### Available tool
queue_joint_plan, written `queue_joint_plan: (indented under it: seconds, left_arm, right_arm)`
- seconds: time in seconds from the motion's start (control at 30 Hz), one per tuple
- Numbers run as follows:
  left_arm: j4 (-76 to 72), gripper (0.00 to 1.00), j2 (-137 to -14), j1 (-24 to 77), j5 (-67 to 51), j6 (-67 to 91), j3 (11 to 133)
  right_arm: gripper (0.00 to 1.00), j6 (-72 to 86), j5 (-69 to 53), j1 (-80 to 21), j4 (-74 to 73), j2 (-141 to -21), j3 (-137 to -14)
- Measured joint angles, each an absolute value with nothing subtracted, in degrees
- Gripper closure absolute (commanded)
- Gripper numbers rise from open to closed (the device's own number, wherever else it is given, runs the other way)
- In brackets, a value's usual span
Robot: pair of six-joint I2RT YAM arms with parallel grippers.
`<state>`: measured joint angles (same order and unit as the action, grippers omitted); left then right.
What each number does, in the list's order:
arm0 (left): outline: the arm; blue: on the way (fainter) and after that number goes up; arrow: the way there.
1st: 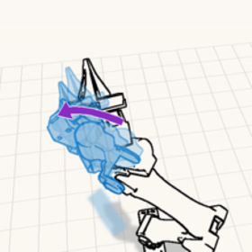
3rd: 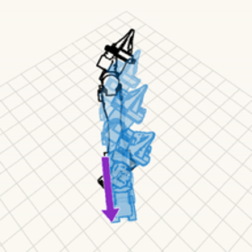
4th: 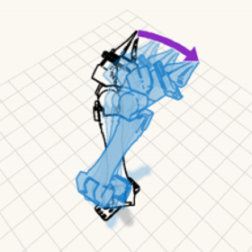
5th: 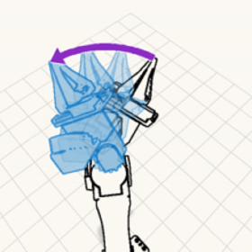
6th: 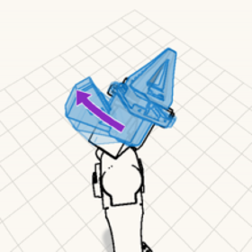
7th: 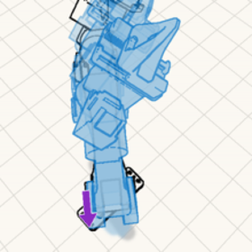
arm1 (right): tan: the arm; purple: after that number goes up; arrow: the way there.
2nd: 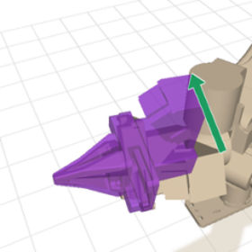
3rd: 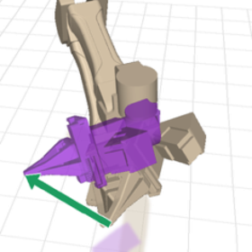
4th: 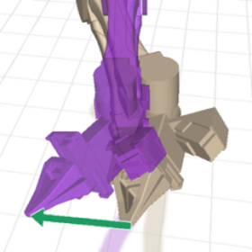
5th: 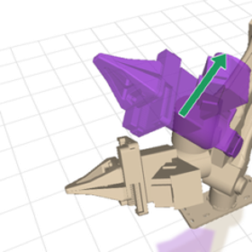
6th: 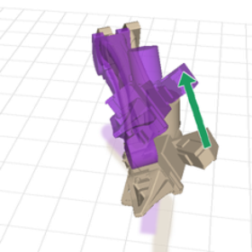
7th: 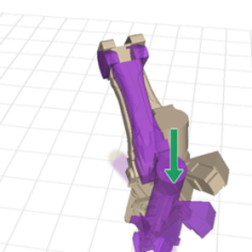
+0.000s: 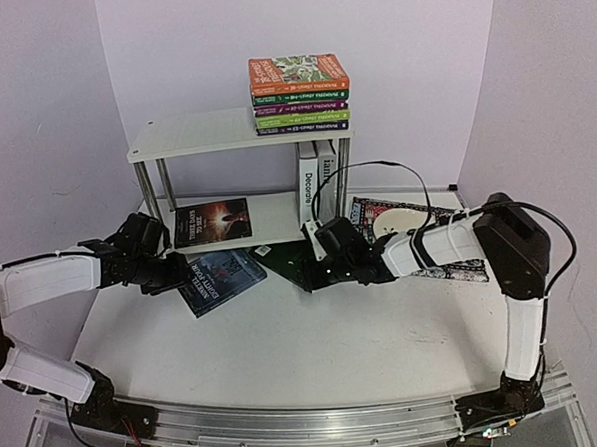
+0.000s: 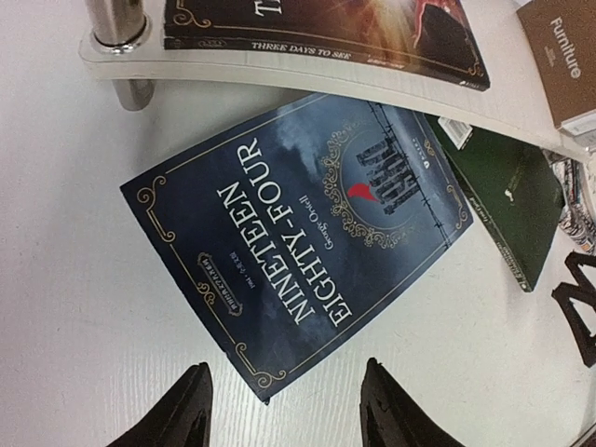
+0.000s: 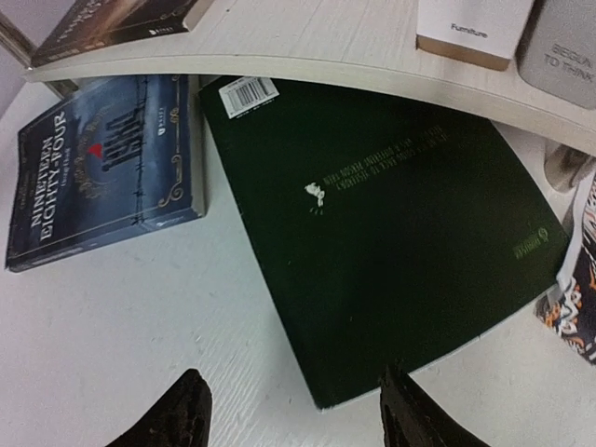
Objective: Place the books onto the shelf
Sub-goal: Adjust the book at the center of the board, then move the book to the center of the board.
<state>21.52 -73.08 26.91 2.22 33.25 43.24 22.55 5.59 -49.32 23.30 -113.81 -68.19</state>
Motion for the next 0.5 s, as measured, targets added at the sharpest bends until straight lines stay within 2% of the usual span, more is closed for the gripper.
queue_joint_plan:
  seconds: [0.33,0.5]
  left_arm:
    - [18.9,0.42,-87.2,30.9,7.3,26.9,52.0]
    - [17.4,0.41,-92.2,31.2,10.6,24.3,55.5]
  right_arm:
    - [0.41,16.0,15.8,-50.8,12.2,-122.4,-77.9]
    - [0.48,13.0,20.2,-52.7,9.7,-124.4,-80.0]
